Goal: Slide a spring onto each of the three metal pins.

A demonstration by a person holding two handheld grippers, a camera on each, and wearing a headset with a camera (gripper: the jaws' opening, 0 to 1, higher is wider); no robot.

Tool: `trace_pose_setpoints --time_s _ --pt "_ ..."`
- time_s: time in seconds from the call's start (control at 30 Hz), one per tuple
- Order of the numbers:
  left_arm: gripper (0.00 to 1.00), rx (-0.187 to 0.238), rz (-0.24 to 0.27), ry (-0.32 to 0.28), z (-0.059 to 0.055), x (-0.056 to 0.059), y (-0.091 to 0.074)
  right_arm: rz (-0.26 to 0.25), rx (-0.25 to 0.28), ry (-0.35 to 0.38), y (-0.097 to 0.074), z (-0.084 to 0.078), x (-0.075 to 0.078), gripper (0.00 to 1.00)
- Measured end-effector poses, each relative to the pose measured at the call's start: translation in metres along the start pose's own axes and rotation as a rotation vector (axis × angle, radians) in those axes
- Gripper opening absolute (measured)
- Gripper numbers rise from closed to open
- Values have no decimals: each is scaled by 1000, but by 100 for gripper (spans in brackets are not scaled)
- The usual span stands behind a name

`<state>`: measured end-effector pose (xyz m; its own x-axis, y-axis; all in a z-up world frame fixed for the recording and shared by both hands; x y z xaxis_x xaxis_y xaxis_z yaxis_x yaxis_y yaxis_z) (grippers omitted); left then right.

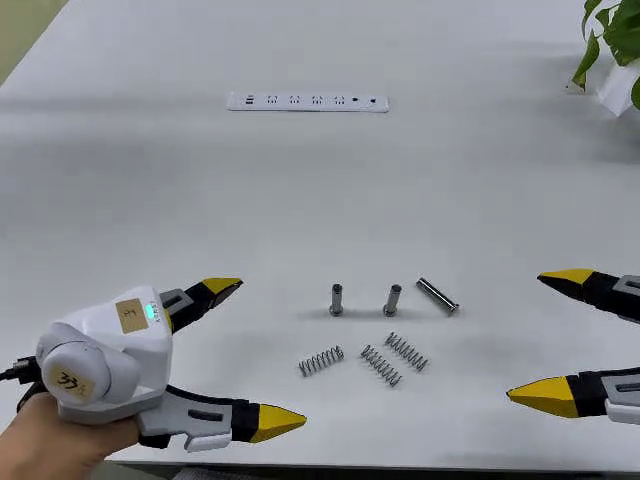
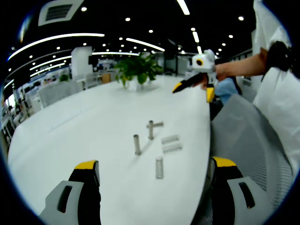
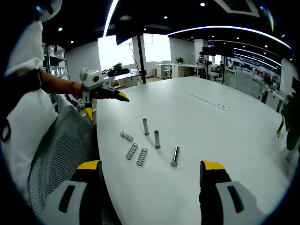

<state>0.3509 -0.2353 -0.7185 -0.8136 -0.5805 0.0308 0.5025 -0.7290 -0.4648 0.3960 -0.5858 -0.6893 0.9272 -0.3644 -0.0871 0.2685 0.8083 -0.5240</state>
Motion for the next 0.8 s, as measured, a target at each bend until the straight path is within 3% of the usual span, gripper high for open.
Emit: trace_pose_setpoints --time_s 0.8 --pt "100 10 -15 -11 -1 -7 3 15 -42 -38 26 29 22 79"
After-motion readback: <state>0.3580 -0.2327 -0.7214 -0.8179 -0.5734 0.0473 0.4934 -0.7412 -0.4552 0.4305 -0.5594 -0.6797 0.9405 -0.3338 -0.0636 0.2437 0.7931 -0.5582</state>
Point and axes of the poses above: the centre of the closed fingertips' face, and the gripper's own axes: y roughly forward along the fingers, x roughly to its right, z roughly out of its top, the point moved 9 cm from there along -y, roughly backward along the fingers, and after that the axes turned 1 degree about z, right-handed, at the moved point
